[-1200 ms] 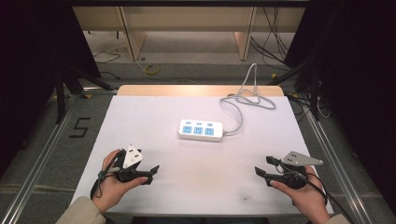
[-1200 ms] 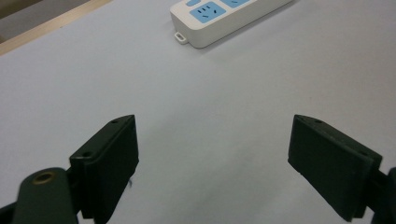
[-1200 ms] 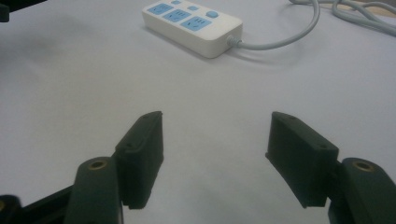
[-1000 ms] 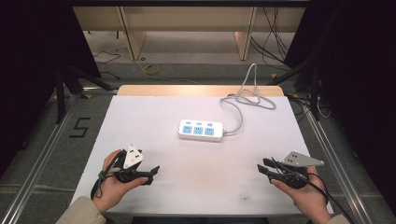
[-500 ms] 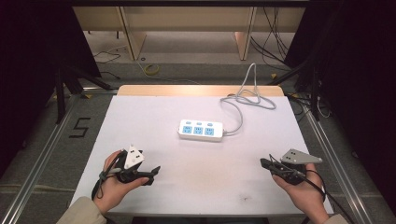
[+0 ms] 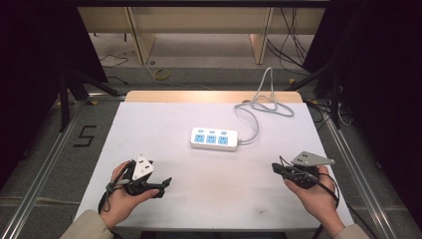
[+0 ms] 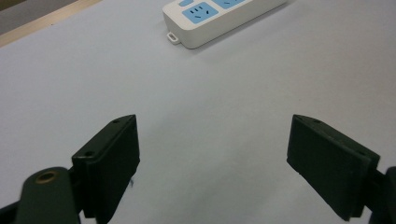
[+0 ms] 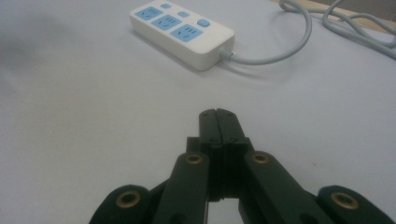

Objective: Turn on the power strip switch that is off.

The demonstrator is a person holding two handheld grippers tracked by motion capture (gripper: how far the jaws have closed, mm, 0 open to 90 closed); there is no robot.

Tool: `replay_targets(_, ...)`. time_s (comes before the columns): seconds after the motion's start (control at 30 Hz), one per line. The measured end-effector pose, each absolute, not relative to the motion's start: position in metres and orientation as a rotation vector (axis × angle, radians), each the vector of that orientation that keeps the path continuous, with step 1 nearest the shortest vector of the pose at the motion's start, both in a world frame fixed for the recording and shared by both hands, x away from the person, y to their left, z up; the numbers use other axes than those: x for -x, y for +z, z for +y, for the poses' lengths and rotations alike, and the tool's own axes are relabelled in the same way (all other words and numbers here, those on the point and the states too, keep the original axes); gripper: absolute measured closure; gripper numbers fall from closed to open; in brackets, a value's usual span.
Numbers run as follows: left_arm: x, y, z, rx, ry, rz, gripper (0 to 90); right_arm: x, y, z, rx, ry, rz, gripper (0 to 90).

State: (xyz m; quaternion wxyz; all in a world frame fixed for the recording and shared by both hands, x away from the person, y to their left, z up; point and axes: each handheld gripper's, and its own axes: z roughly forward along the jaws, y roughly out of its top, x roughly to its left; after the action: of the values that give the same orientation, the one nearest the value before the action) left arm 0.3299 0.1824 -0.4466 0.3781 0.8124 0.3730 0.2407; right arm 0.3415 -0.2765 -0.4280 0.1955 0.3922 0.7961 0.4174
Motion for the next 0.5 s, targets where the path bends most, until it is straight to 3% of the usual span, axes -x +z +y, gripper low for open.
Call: replay_targets(0.5, -0.33, -0.445, 0.183, -2.058, 0.605, 0.955, 17.1, -0.362, -0.422, -0.262, -1.101, 1.176, 2.245, 90.0)
